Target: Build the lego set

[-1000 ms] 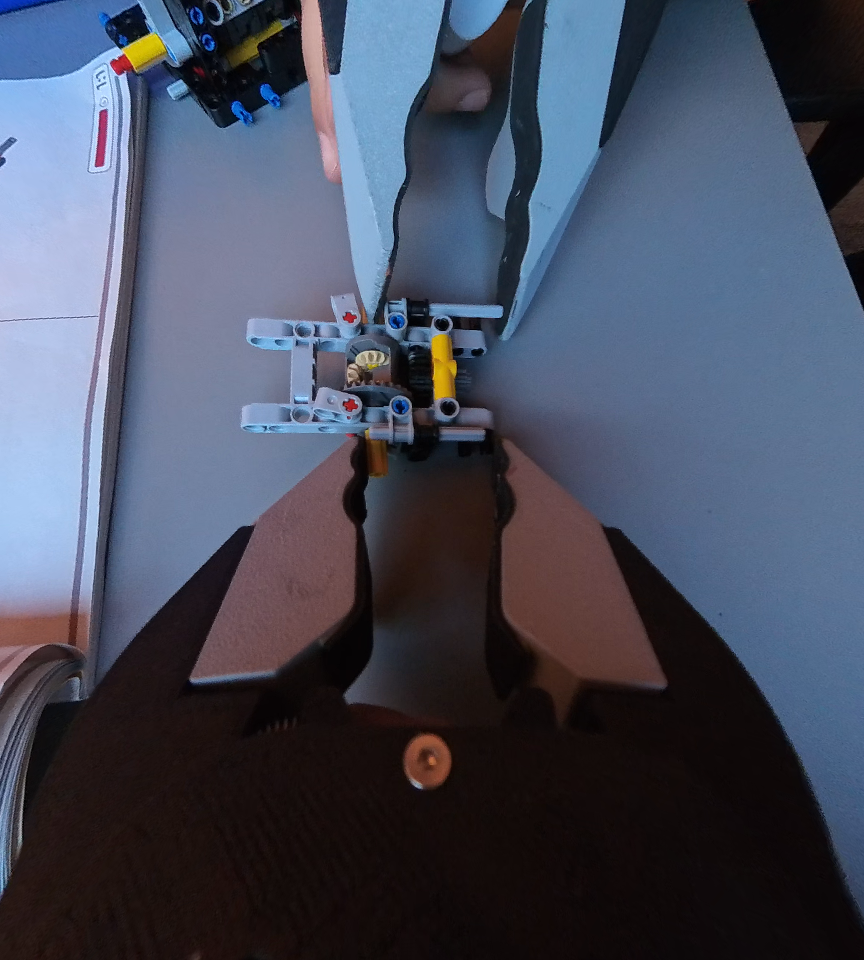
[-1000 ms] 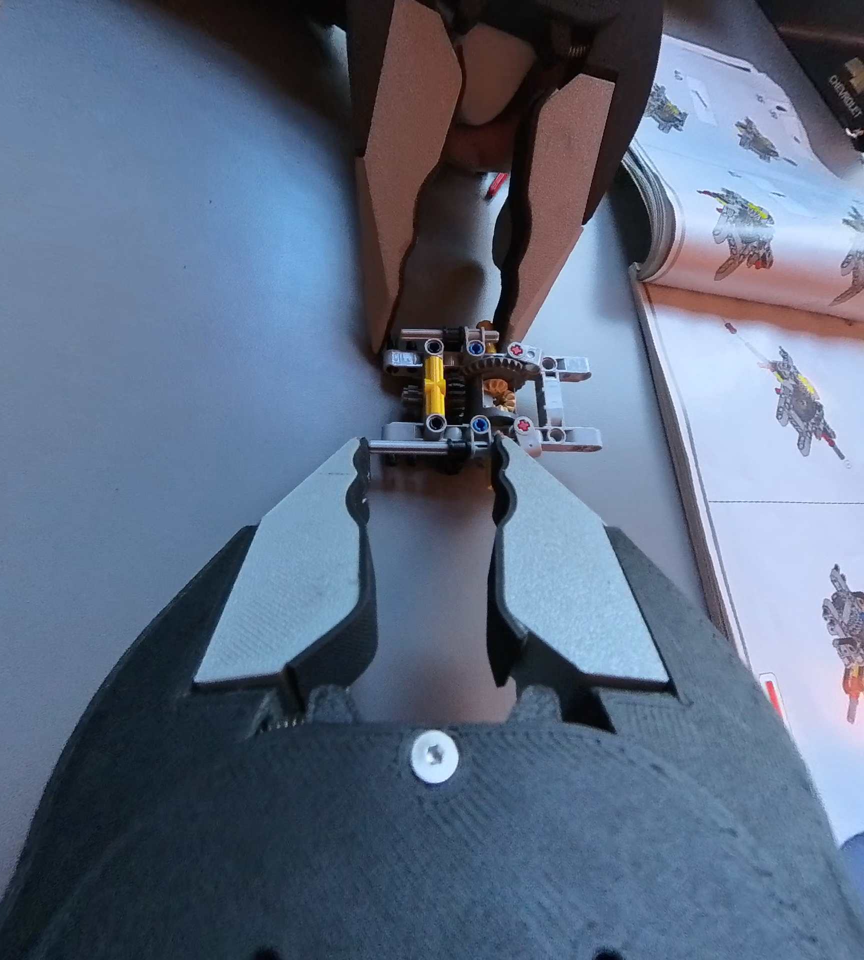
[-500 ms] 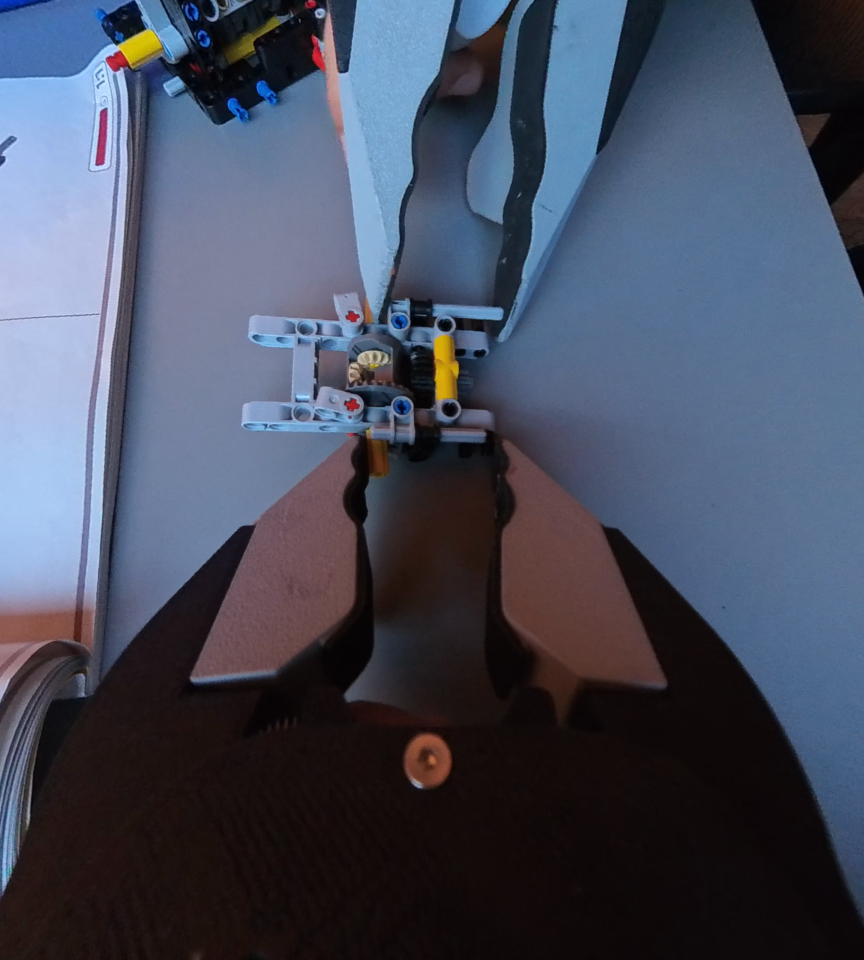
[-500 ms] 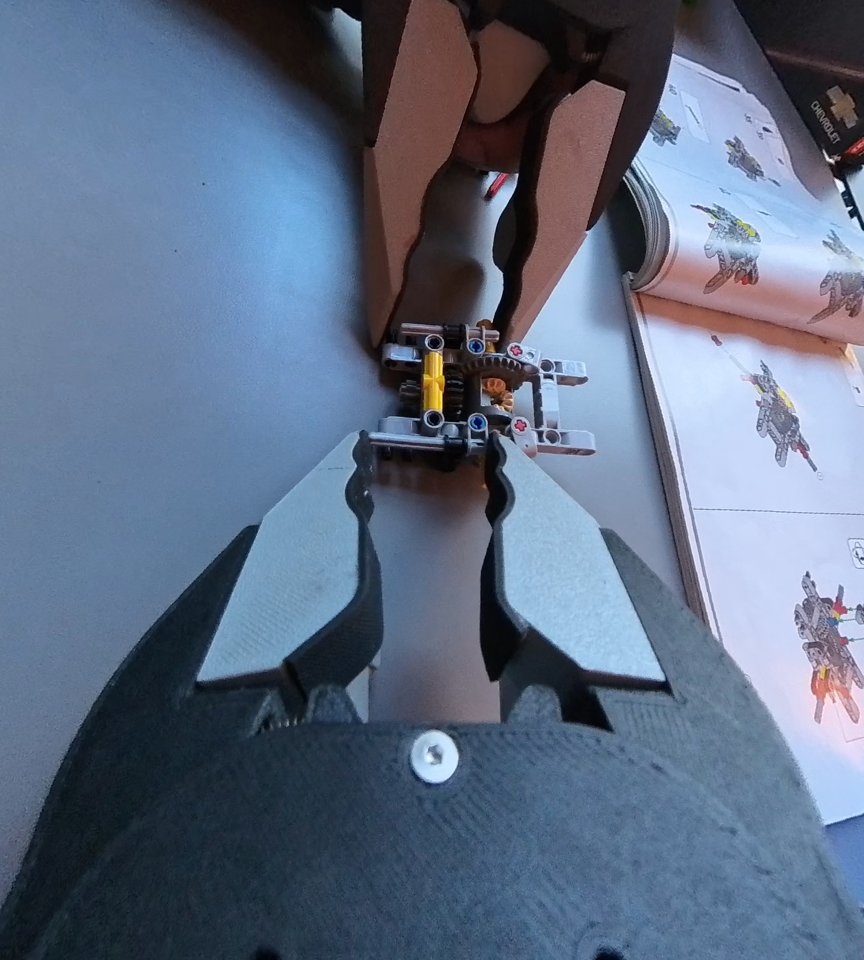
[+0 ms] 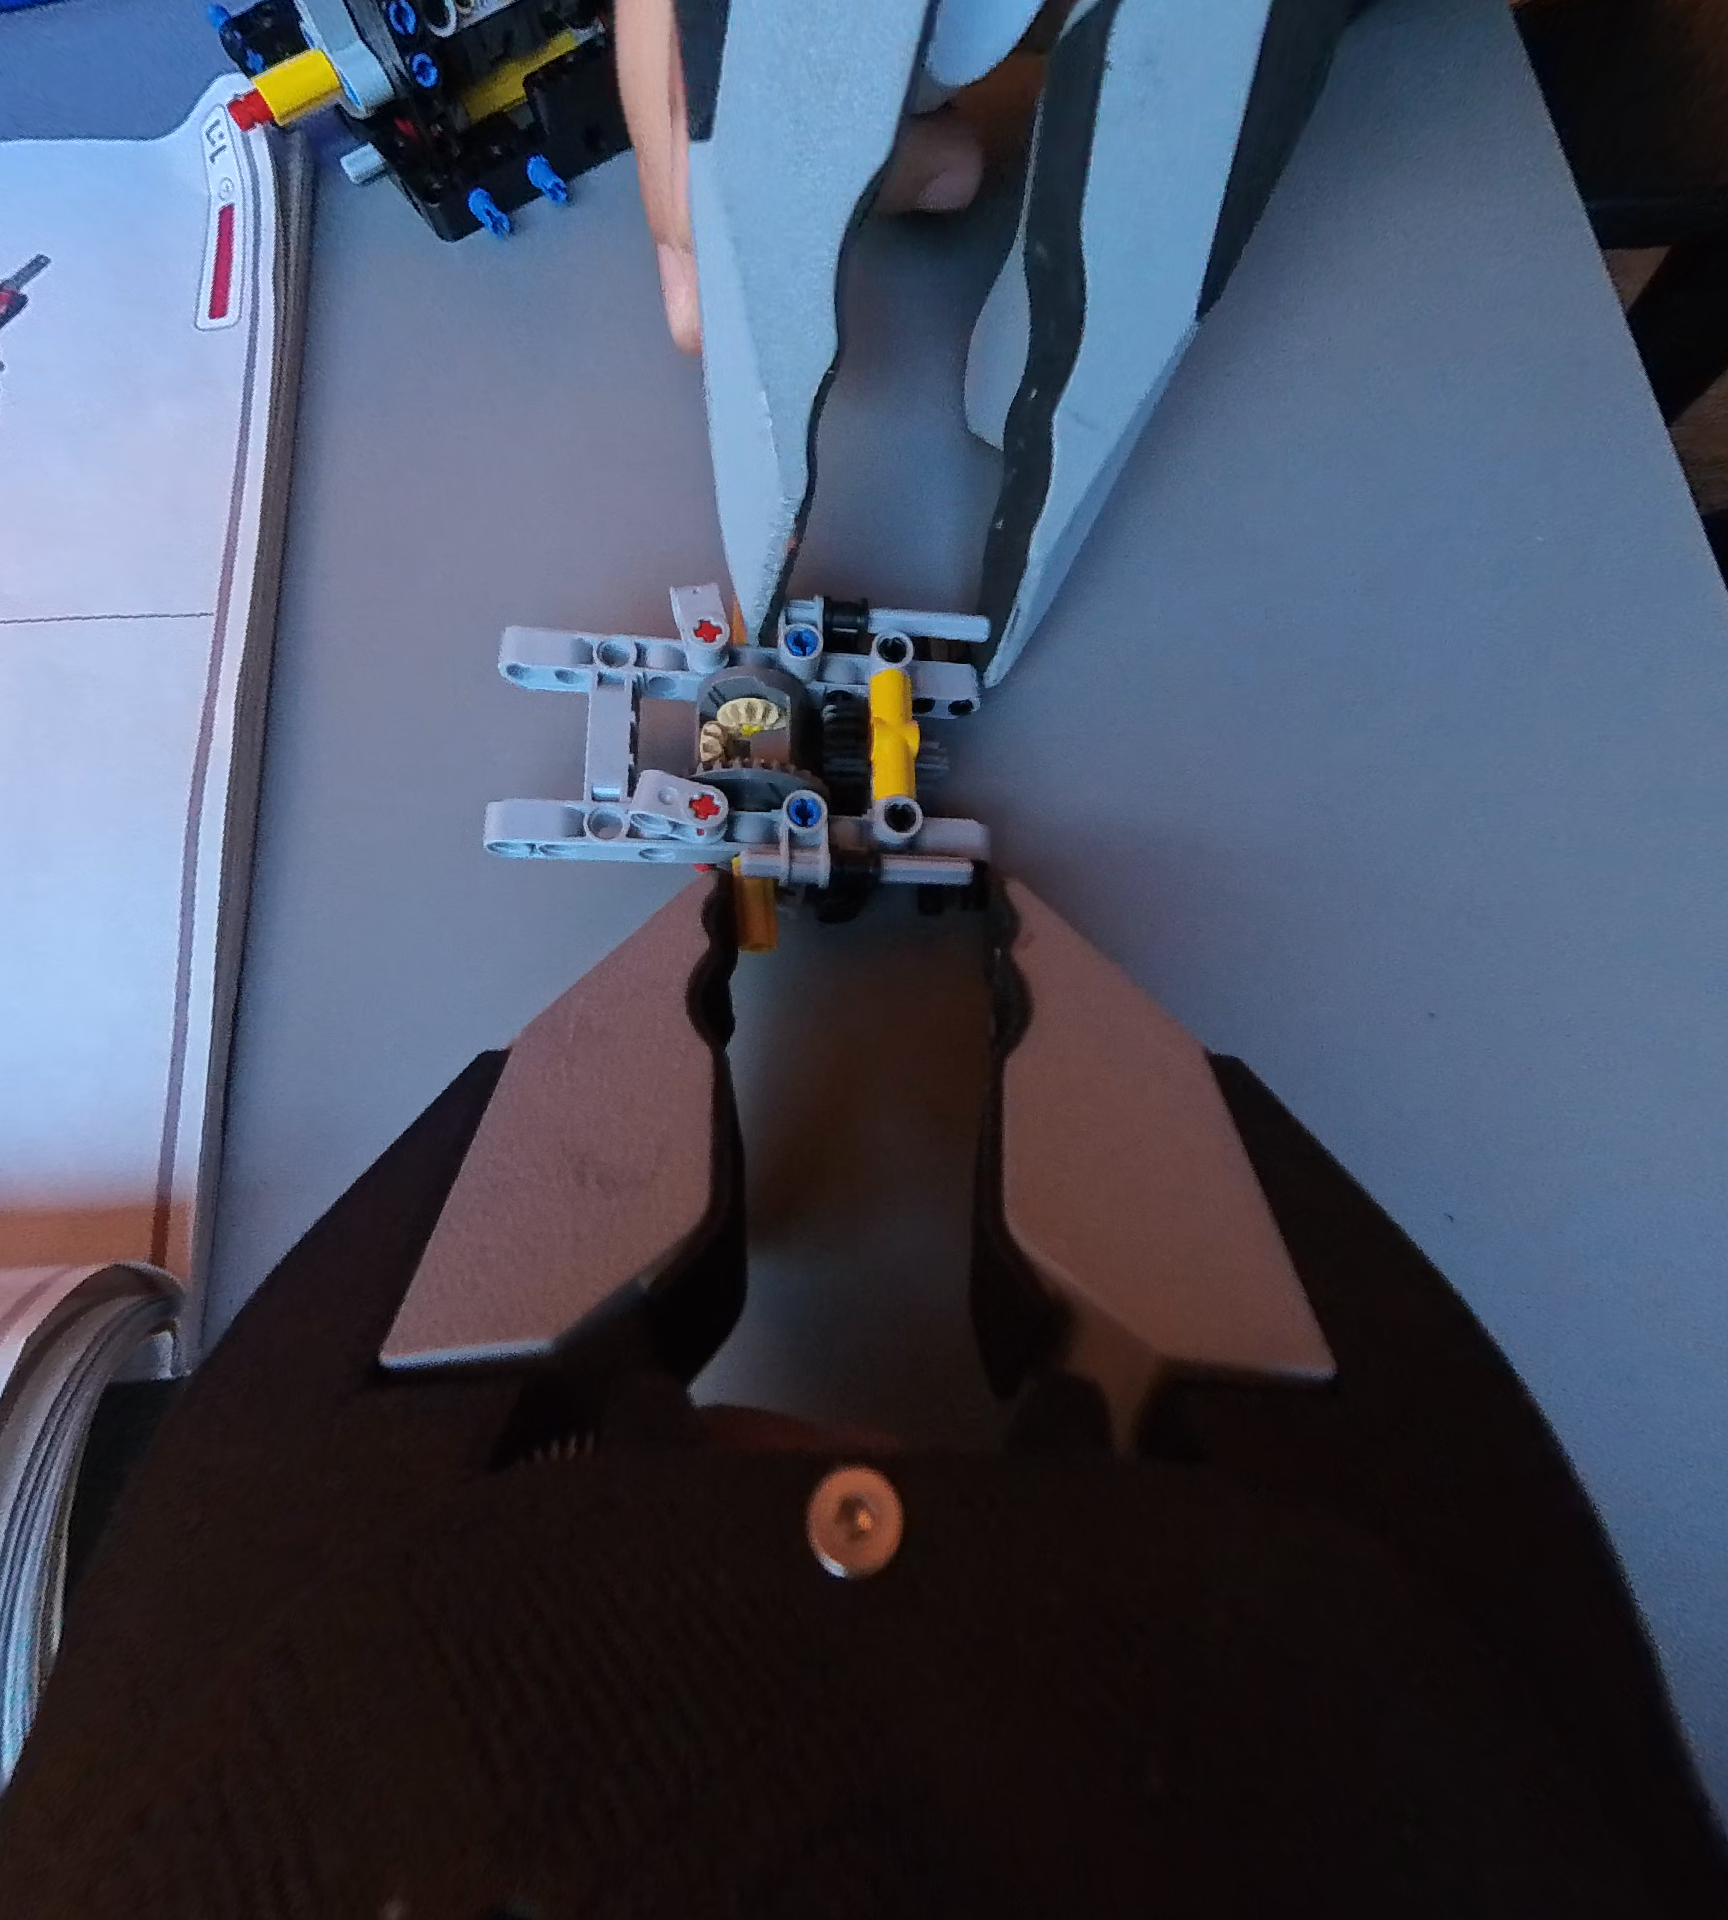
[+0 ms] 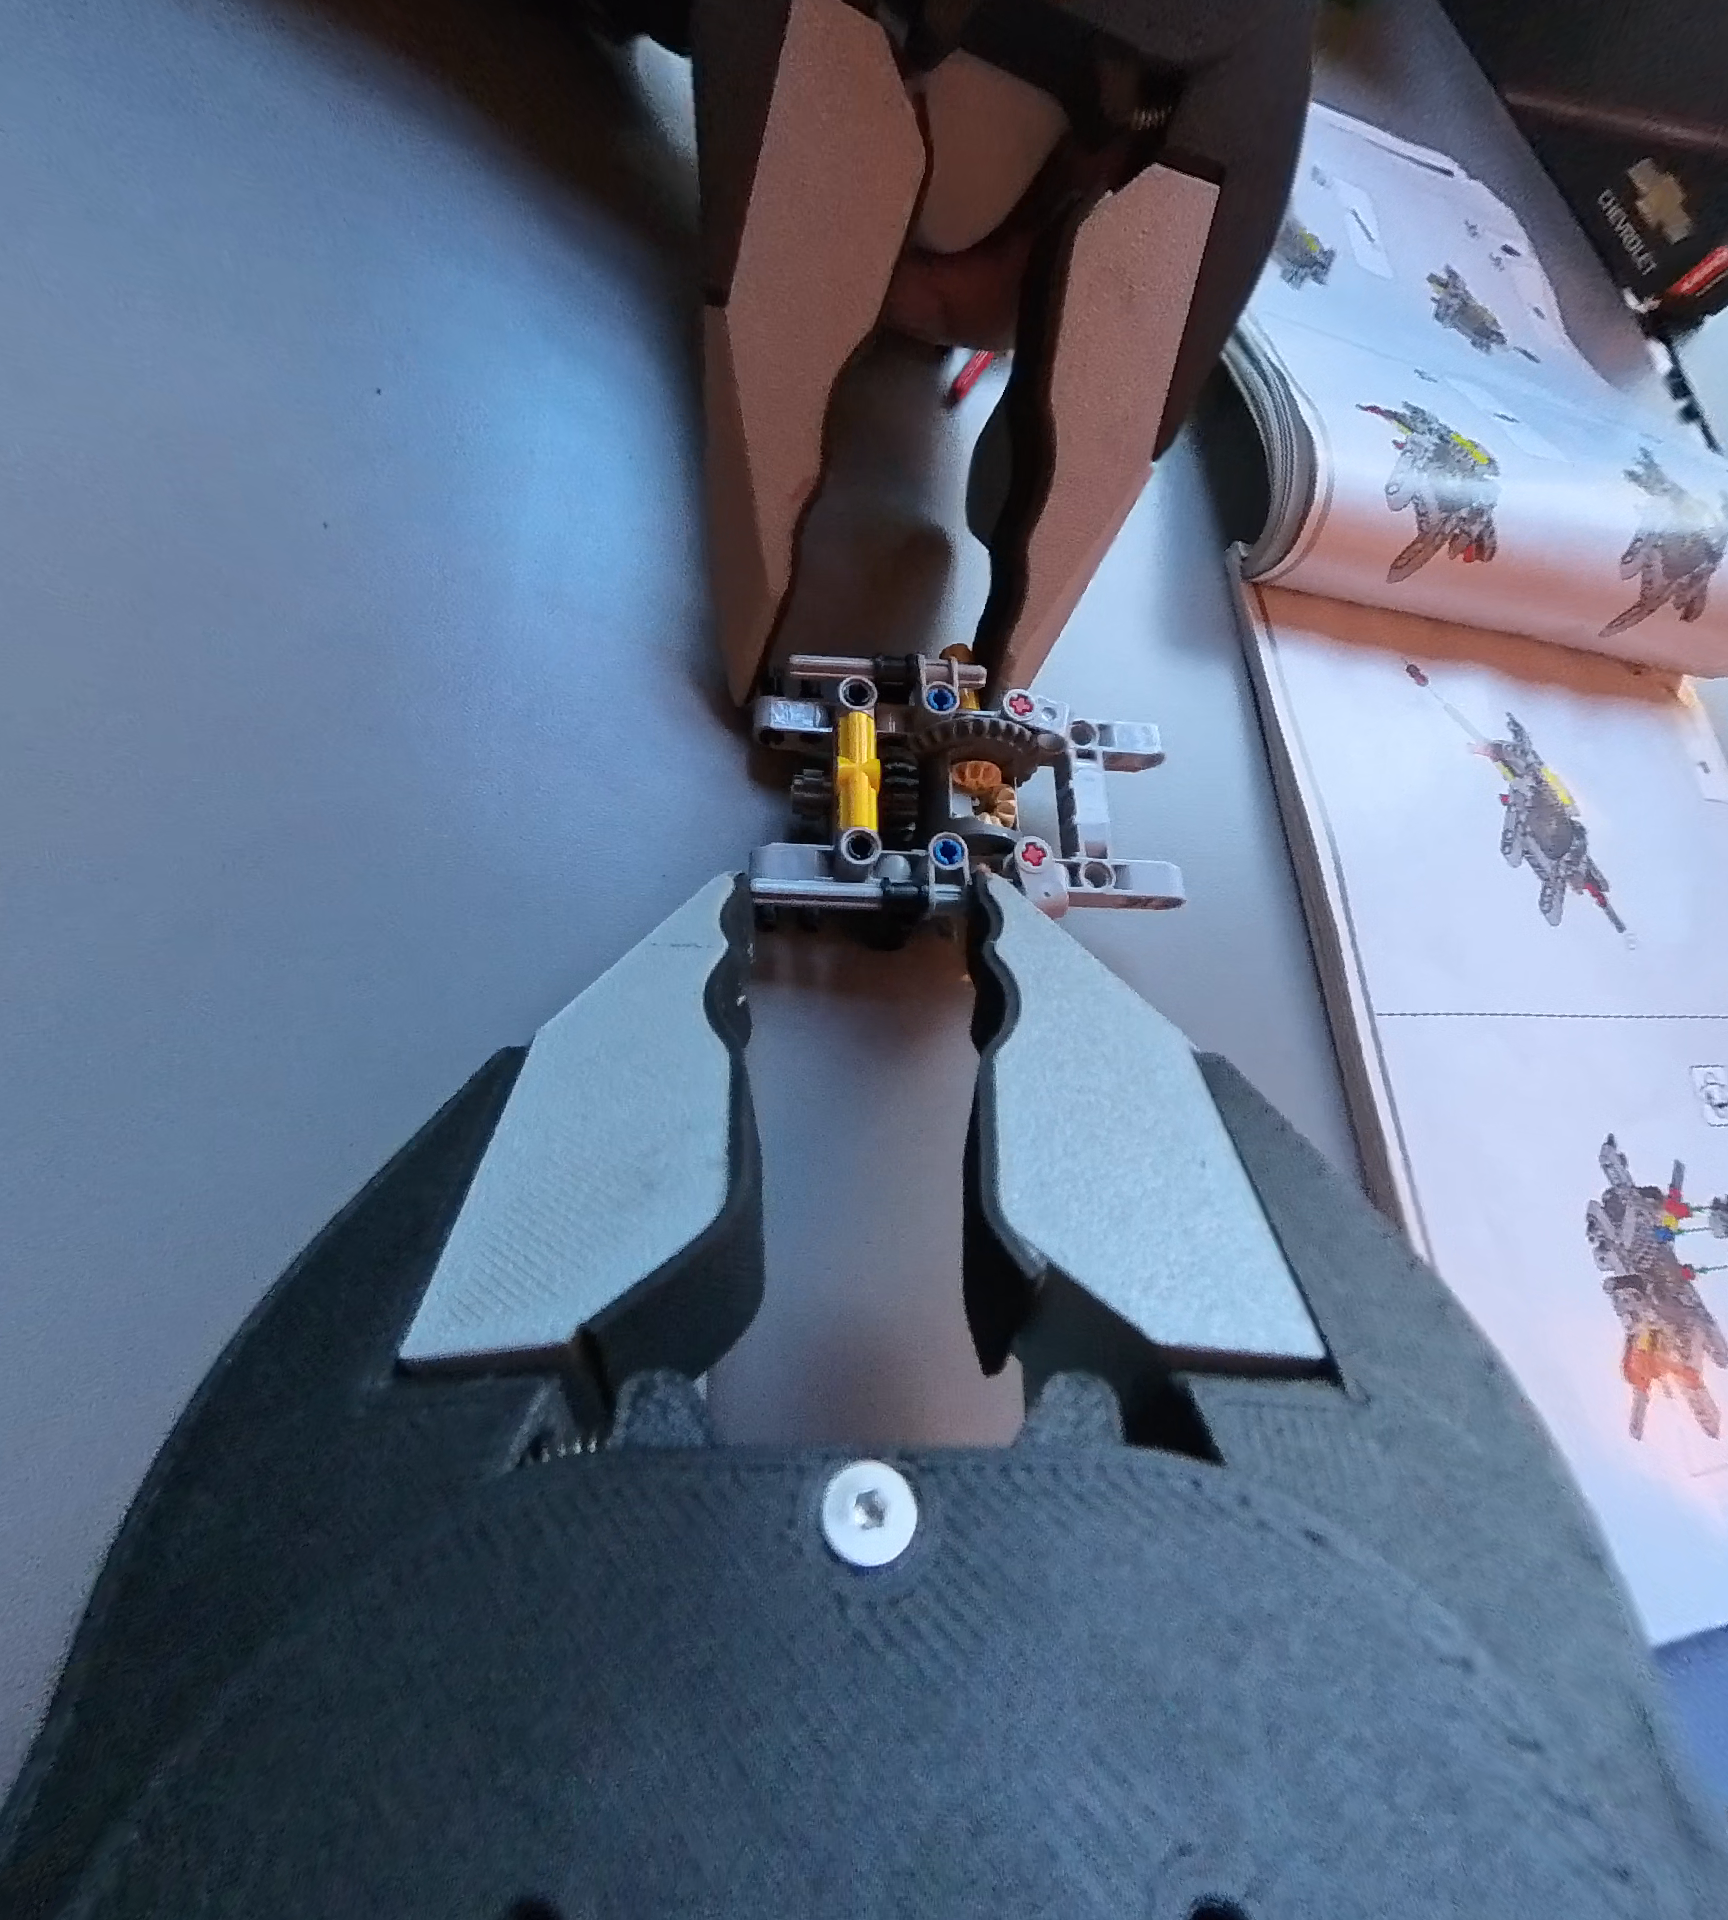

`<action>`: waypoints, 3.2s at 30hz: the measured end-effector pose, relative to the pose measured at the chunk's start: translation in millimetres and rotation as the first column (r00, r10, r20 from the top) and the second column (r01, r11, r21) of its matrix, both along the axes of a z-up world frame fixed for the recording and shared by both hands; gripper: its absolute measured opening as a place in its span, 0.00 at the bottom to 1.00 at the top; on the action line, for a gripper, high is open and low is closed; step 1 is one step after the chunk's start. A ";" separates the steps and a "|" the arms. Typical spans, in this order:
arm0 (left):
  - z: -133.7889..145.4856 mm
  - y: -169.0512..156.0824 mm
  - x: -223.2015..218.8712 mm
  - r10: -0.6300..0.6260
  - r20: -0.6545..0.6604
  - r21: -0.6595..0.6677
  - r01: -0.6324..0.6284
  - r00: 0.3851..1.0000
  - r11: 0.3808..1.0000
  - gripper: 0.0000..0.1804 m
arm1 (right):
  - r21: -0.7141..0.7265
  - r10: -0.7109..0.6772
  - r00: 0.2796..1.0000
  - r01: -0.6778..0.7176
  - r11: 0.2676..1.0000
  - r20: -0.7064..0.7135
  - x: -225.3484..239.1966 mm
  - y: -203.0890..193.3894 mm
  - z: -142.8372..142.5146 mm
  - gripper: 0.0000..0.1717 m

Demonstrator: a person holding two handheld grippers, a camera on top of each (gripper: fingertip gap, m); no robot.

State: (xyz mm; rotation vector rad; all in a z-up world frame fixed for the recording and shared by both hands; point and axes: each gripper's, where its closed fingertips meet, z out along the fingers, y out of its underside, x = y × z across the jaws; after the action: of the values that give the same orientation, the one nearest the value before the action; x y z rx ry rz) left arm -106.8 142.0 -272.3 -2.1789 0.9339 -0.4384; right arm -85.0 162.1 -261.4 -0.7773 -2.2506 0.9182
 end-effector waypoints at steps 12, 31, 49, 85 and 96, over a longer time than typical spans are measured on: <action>-0.2 0.9 -3.2 0.041 -0.014 0.009 -0.041 0.999 0.999 0.26 | -0.162 -0.081 0.988 0.060 0.985 -0.131 -0.4 7.8 33.3 0.26; 2.9 -10.3 -5.2 0.028 -0.087 0.105 -0.019 0.996 0.994 0.26 | 0.071 -0.042 0.996 0.048 0.996 -0.080 -27.5 -31.4 9.1 0.18; 3.4 2.0 -12.5 0.093 -0.128 0.159 -0.072 0.987 0.985 0.20 | -0.272 -0.304 0.860 0.203 0.941 -0.410 -25.2 30.1 92.1 0.09; 75.3 -87.0 -51.2 0.419 -0.217 0.340 -0.334 0.882 0.879 0.25 | -0.309 -0.421 0.768 0.301 0.902 -0.483 -25.2 47.2 96.6 0.08; 102.4 -125.4 -51.8 0.485 0.131 0.612 -0.455 0.865 0.647 0.17 | -0.218 -0.398 0.795 0.333 0.917 -0.457 -37.4 41.2 78.5 0.08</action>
State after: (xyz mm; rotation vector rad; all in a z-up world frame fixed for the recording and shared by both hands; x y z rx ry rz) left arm -158.6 16.6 -170.0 -1.7000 0.3961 0.1752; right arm -122.4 203.3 -182.9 -0.8786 -1.5361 0.9440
